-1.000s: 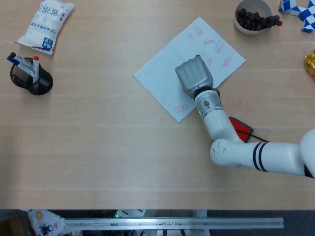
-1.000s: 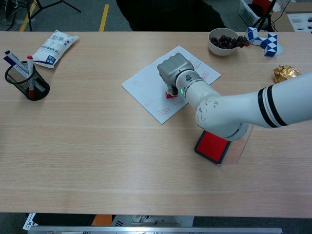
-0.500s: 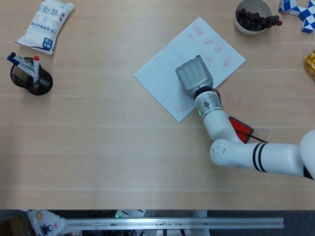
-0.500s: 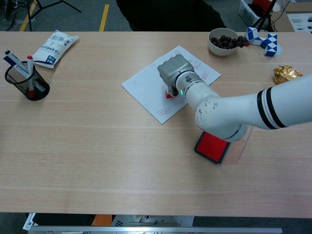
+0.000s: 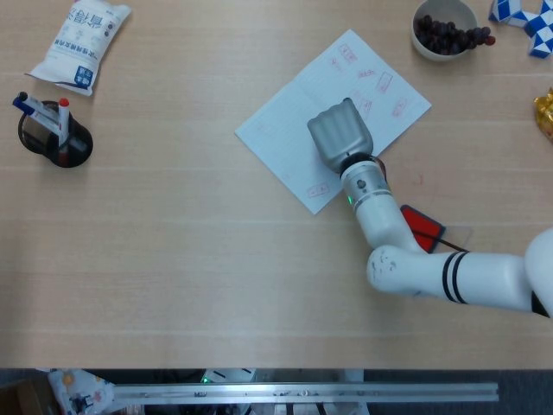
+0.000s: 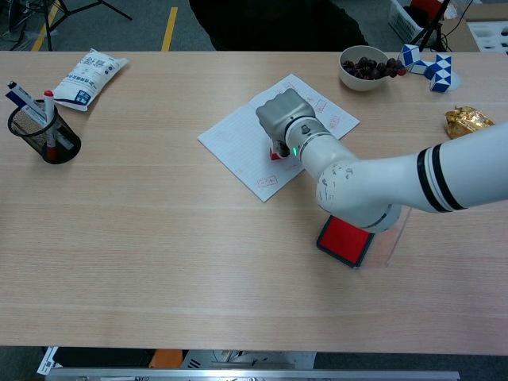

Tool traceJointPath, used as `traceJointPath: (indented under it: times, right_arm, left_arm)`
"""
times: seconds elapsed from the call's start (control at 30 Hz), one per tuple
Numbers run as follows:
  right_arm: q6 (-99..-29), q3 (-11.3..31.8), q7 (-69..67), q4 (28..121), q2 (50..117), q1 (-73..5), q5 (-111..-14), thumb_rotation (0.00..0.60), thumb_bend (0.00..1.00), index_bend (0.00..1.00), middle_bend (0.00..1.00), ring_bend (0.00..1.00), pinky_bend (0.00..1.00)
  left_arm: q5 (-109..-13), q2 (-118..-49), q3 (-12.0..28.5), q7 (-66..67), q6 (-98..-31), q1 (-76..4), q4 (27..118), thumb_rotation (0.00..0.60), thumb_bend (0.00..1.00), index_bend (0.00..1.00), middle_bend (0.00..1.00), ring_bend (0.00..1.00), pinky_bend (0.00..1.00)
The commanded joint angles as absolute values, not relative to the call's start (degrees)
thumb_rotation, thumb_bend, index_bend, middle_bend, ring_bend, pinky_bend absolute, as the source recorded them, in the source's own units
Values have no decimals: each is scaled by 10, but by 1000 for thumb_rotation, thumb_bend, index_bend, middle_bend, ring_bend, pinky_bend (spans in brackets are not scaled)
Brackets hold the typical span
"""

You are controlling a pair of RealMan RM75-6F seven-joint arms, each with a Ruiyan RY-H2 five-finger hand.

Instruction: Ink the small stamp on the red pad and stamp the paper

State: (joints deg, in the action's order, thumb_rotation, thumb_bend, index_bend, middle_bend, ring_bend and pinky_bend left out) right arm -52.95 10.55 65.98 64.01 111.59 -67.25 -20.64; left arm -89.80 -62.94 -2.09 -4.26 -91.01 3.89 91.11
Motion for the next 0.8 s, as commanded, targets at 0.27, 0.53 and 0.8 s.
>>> traceJointPath:
  times: [0.27,0.53,0.8]
  right_arm:
    - [-534,103,652,656,1100,-664,-224,600,351,724,548,447,387]
    - [-556,116,626,745,1040,-651,-242,600,351,724,548,447,387]
    - [-565,122,611,805,1012,-652,-249,600,351,724,549,448,387]
  left_arm:
    - [-899,-628,-21,-48,-915,42,909,600,117,0,111,135,90]
    - [-904,-627,-22,-47,-917,42,911,600,117,0,111,135,90]
    - [-908,-625,-23,-48,-923,44,913,600,117,0,111,135,90]
